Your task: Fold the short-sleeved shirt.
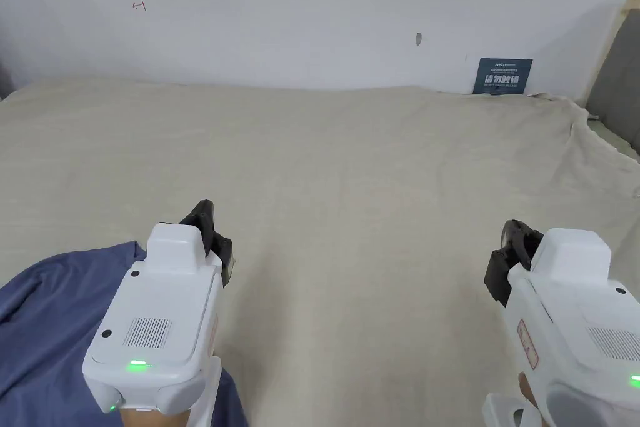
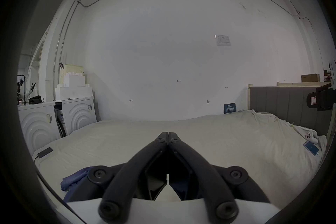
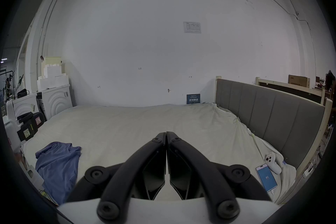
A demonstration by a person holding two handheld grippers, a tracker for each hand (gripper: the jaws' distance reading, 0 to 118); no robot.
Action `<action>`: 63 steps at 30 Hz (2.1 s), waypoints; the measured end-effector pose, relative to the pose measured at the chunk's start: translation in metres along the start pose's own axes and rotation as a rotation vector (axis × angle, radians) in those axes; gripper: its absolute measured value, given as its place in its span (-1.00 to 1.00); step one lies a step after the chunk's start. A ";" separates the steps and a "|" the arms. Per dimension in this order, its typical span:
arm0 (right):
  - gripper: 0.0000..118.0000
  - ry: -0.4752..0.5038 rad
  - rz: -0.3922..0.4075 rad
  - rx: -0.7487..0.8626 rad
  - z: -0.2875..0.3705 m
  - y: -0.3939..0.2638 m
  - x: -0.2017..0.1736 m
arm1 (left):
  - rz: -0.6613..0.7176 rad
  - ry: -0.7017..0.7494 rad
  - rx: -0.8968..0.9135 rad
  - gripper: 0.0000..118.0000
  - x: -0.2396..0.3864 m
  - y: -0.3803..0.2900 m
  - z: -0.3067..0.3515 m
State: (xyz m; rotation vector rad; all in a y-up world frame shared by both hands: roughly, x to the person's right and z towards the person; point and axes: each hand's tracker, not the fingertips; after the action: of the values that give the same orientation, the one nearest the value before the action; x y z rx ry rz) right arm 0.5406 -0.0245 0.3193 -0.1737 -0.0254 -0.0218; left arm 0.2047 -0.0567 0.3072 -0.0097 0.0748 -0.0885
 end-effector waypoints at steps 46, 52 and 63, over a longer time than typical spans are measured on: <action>-1.00 0.478 0.082 0.005 -0.030 0.000 -0.196 | -0.040 0.479 -0.054 -1.00 -0.178 -0.008 0.108; -1.00 0.541 0.098 -0.001 -0.024 -0.003 -0.226 | -0.039 0.540 -0.071 -1.00 -0.198 -0.013 0.130; -1.00 0.568 0.124 0.001 -0.021 -0.002 -0.238 | 0.055 0.457 -0.135 -1.00 -0.216 -0.019 0.123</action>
State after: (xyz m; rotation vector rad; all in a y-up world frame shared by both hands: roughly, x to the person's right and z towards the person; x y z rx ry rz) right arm 0.3035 -0.0254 0.2921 -0.1625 0.5513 0.0533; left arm -0.0024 -0.0552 0.4457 -0.1228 0.5376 -0.0292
